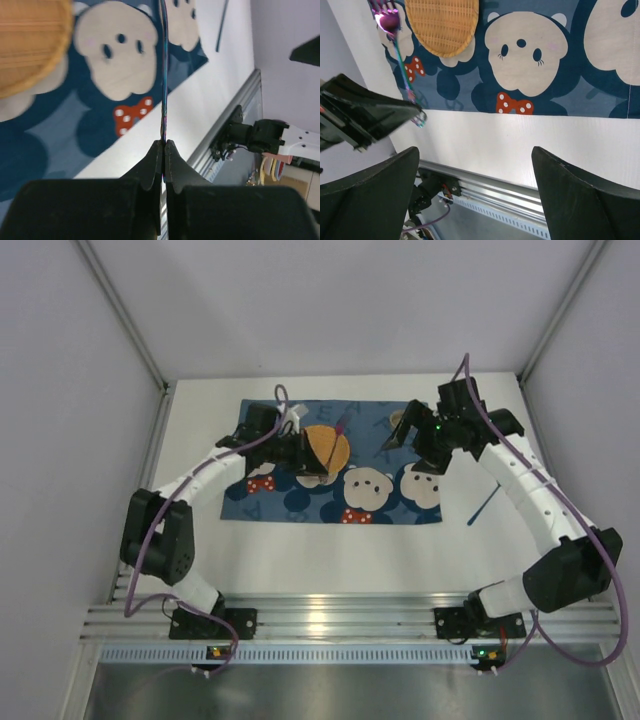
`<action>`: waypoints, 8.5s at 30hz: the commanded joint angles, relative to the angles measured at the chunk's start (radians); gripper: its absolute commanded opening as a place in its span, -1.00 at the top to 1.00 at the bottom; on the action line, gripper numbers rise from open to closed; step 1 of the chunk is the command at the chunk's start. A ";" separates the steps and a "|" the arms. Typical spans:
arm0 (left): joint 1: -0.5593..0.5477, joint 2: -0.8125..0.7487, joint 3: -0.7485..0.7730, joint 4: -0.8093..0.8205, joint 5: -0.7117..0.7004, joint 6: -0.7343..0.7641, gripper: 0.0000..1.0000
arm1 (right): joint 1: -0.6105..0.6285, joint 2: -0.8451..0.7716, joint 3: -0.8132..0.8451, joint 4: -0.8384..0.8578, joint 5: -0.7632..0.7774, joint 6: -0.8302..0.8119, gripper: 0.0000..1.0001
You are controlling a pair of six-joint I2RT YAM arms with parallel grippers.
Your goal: Set the dinner table for one person
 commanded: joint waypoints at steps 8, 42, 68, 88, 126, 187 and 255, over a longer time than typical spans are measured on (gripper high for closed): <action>0.331 0.083 0.033 -0.189 0.074 0.267 1.00 | 0.008 0.005 -0.039 0.007 -0.031 -0.019 -0.87; 0.468 0.390 0.217 -0.326 -0.235 0.279 1.00 | -0.119 0.041 -0.088 -0.040 0.017 -0.146 -0.86; 0.490 0.147 0.181 -0.406 -0.348 0.190 -0.03 | -0.578 0.036 -0.246 -0.060 0.294 -0.353 -0.88; 0.347 -0.047 -0.027 -0.318 -0.299 0.094 0.02 | -0.711 0.433 -0.068 0.079 0.235 -0.356 -0.05; 0.191 0.030 0.202 -0.404 -0.370 0.038 0.03 | -0.310 0.452 0.381 -0.157 0.348 -0.335 1.00; 0.167 -0.847 -0.217 -0.171 -0.960 0.181 -0.98 | 0.307 -0.160 -0.133 0.564 0.454 -0.593 -0.99; 0.441 -0.050 -0.878 1.432 -0.786 0.451 -0.98 | 0.347 -0.702 -0.269 0.196 0.380 -0.283 -0.99</action>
